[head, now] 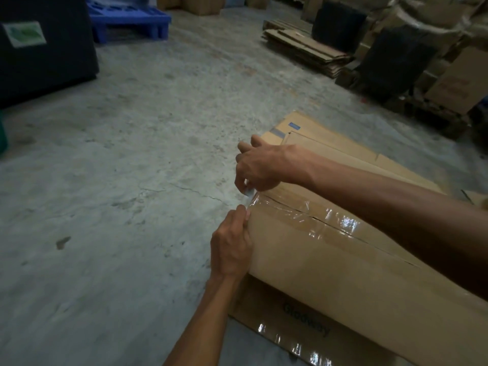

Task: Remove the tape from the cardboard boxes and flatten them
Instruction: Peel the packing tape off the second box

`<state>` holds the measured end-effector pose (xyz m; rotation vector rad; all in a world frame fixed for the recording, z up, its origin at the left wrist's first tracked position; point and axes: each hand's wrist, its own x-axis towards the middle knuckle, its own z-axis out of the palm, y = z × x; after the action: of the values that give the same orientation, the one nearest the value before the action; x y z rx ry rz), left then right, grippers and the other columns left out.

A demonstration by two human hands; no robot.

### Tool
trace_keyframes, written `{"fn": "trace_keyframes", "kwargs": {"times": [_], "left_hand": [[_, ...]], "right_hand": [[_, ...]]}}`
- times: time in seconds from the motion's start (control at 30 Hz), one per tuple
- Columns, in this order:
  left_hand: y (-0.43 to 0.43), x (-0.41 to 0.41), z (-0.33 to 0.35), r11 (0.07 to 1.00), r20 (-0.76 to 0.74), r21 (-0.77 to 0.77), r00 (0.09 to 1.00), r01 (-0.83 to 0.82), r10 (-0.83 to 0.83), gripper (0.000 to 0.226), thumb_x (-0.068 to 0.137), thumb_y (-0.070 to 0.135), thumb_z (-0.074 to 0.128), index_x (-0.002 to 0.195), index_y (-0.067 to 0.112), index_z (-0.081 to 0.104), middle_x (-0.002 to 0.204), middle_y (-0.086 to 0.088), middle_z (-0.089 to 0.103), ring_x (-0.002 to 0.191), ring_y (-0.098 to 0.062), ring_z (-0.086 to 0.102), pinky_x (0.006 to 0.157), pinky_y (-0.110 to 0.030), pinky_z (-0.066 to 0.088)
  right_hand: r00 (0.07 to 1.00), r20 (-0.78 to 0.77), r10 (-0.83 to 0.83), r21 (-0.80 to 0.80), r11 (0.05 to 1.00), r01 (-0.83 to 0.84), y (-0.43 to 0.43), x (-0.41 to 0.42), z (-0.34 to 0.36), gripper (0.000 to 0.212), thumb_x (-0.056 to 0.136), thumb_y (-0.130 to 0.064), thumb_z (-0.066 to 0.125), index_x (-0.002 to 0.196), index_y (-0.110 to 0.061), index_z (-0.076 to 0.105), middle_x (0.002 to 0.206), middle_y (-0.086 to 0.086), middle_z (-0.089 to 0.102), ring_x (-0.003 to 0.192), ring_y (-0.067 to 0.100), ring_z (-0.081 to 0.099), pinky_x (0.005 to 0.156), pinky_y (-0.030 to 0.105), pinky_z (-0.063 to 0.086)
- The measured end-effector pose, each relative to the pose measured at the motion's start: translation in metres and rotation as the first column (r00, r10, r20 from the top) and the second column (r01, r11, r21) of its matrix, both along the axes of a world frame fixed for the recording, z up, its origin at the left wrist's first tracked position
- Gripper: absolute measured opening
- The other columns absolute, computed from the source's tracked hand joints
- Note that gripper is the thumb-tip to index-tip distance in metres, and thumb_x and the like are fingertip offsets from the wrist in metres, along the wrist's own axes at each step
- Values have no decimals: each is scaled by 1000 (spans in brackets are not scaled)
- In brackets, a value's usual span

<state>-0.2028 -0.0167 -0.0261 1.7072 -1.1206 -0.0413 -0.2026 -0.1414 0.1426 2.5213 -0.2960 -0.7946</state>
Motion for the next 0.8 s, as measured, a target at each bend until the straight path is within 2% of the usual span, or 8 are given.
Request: {"fn": "trace_keyframes", "kwargs": {"times": [0.27, 0.43, 0.57, 0.67, 0.73, 0.8], "left_hand": [[3, -2, 3, 1000, 8, 10, 1000, -21, 21, 34, 104, 32, 29, 91, 13, 55, 71, 1, 55, 55, -12, 50, 48, -19, 38], [4, -2, 4, 998, 14, 29, 999, -48, 48, 27, 104, 30, 31, 90, 16, 50, 72, 1, 54, 55, -16, 50, 44, -27, 41], [4, -4, 6, 987, 29, 94, 992, -128, 126, 24, 105, 32, 34, 90, 20, 49, 72, 3, 55, 57, -15, 52, 43, -32, 47], [5, -14, 9, 960, 41, 160, 973, -231, 227, 22, 105, 31, 38, 92, 17, 51, 82, 0, 57, 69, -16, 52, 51, -31, 48], [4, -30, 15, 933, 34, 201, 954, -300, 299, 11, 100, 23, 45, 100, 16, 53, 93, -3, 57, 80, -18, 52, 61, -33, 49], [1, -46, 21, 900, 30, 261, 935, -349, 353, 17, 95, 14, 50, 110, 17, 55, 104, -3, 54, 90, -21, 52, 72, -36, 45]], "right_hand": [[998, 60, 1, 11, 1000, -2, -4, -9, 10, 20, 97, -34, 53, 108, -44, 67, 107, -9, 59, 99, 14, 28, 82, 35, 21], [996, 75, -41, 21, 999, 40, -14, -15, 29, 19, 97, -36, 55, 110, -43, 67, 107, -8, 58, 99, 13, 27, 93, 40, 28], [985, 167, -46, 29, 999, 42, -20, -26, 29, 16, 95, -38, 56, 105, -44, 66, 102, -11, 56, 98, 12, 29, 92, 41, 30], [972, 219, -84, 85, 994, 67, -21, -33, 27, 14, 94, -37, 57, 103, -44, 65, 97, -11, 49, 103, 15, 35, 91, 42, 32], [964, 239, -115, 121, 989, 88, -22, -38, 28, 15, 95, -35, 56, 103, -44, 65, 96, -10, 47, 106, 17, 38, 91, 43, 35], [958, 254, -130, 134, 986, 99, -22, -40, 27, 14, 95, -35, 56, 102, -44, 65, 97, -10, 48, 106, 18, 39, 92, 44, 37]]}}
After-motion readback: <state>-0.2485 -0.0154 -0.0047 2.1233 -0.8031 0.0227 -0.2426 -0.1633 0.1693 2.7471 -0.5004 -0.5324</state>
